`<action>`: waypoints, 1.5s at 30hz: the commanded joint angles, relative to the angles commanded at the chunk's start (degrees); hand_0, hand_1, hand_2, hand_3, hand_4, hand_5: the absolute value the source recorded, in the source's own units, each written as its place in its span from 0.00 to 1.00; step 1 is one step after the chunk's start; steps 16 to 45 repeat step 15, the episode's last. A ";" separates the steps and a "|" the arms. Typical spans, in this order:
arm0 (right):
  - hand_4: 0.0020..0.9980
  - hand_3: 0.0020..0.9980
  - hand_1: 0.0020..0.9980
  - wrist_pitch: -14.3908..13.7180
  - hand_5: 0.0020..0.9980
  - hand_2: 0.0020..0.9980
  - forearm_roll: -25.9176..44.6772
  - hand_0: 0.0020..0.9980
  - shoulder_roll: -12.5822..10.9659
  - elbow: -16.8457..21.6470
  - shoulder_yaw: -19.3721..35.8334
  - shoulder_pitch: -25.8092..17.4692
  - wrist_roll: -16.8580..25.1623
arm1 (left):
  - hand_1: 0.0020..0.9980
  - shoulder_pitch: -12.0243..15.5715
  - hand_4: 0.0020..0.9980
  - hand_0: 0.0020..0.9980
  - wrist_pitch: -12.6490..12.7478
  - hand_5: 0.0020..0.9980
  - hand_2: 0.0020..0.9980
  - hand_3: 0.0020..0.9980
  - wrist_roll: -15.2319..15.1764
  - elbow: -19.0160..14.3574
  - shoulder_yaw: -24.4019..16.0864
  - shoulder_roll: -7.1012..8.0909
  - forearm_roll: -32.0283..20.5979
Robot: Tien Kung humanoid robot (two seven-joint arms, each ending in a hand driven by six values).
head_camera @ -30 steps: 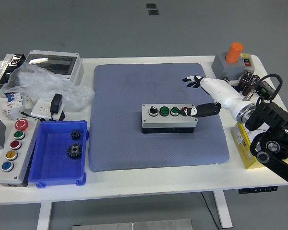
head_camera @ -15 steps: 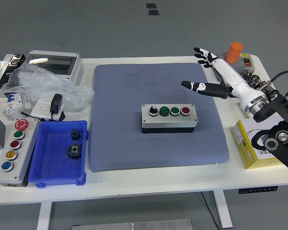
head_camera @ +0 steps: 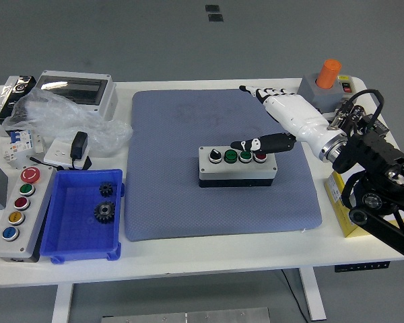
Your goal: Pick up the button,place it on the desk,press the button,press the button
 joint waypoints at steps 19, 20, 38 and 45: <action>1.00 1.00 0.97 3.34 0.69 1.00 -1.21 0.98 -0.10 0.70 -3.16 3.65 -2.66 | 0.77 -0.09 0.76 0.72 -0.06 0.49 0.69 0.72 -0.06 0.02 -0.12 -0.06 -0.11; 1.00 1.00 0.97 3.34 0.69 1.00 -1.21 0.98 -0.10 0.70 -3.16 3.65 -2.66 | 0.77 -0.09 0.76 0.72 -0.06 0.49 0.69 0.72 -0.06 0.02 -0.12 -0.06 -0.11; 1.00 1.00 0.97 3.34 0.69 1.00 -1.21 0.98 -0.10 0.70 -3.16 3.65 -2.66 | 0.77 -0.09 0.76 0.72 -0.06 0.49 0.69 0.72 -0.06 0.02 -0.12 -0.06 -0.11; 1.00 1.00 0.97 3.34 0.69 1.00 -1.21 0.98 -0.10 0.70 -3.16 3.65 -2.66 | 0.77 -0.09 0.76 0.72 -0.06 0.49 0.69 0.72 -0.06 0.02 -0.12 -0.06 -0.11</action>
